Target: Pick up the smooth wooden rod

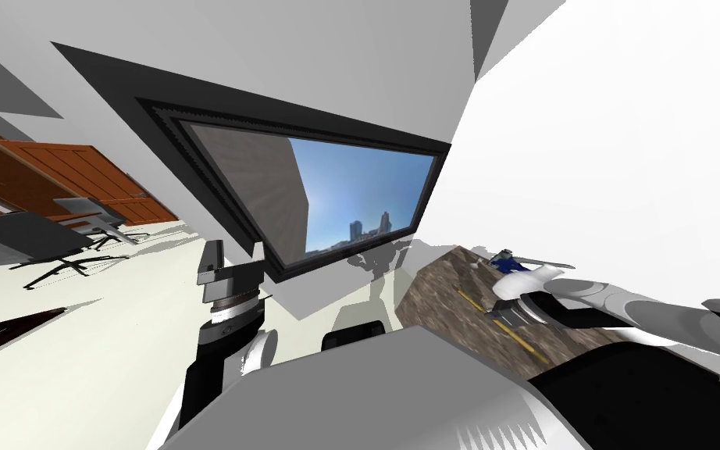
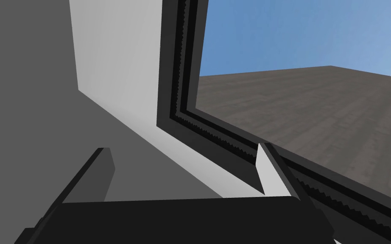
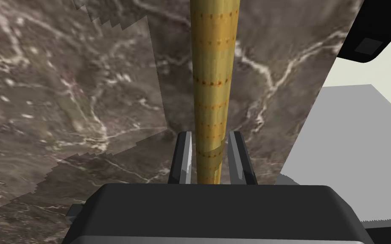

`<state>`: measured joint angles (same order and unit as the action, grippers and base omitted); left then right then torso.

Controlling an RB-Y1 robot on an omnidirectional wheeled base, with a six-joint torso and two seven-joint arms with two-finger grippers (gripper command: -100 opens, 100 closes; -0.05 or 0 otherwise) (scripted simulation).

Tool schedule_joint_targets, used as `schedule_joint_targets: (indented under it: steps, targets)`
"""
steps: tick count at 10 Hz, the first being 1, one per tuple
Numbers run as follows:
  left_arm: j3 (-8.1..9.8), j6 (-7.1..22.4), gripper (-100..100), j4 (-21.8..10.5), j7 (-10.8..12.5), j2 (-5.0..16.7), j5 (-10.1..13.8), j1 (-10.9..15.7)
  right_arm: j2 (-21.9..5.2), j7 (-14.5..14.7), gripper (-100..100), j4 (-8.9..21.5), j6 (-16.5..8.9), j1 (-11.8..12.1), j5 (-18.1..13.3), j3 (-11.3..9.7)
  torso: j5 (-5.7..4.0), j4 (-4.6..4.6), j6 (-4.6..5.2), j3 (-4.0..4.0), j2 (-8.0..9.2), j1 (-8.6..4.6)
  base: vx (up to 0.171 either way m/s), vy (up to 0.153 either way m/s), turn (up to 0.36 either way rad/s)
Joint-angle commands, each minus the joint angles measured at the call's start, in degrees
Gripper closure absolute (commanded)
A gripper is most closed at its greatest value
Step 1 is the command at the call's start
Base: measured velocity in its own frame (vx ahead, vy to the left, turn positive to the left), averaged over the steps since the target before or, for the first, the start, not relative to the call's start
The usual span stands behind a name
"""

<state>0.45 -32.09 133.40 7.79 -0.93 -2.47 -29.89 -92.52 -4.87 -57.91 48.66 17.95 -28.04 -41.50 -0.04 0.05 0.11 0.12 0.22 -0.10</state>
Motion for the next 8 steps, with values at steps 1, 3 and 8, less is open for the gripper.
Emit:
schedule_joint_targets:
  steps: [1, 3, 8]
  targets:
    - [0.0, 0.0, 0, 0.0, 0.0, 0.0, 0.0, 0.0, -2.16, -1.13, 100, -2.86, -2.46, 0.24, 0.85, -0.66, 0.0, 0.0, 0.0, 0.0, 0.0, 0.0, -0.025, -0.047, -0.012]
    - [0.0, 0.0, 0, 0.0, 0.0, 0.0, 0.0, 0.0, -2.16, -1.13, 100, -4.62, -2.46, 0.24, 0.85, -0.66, 0.02, 0.0, -0.01, -0.01, -0.03, 0.09, -0.013, -0.027, -0.003]
    - [0.0, 0.0, 0, 0.0, 0.0, 0.0, 0.0, 0.0, -7.36, -3.7, 100, -13.29, -8.53, 0.86, 2.99, -2.39, 0.03, -0.01, 0.0, -0.03, -0.05, 0.1, -0.013, -0.039, -0.012]
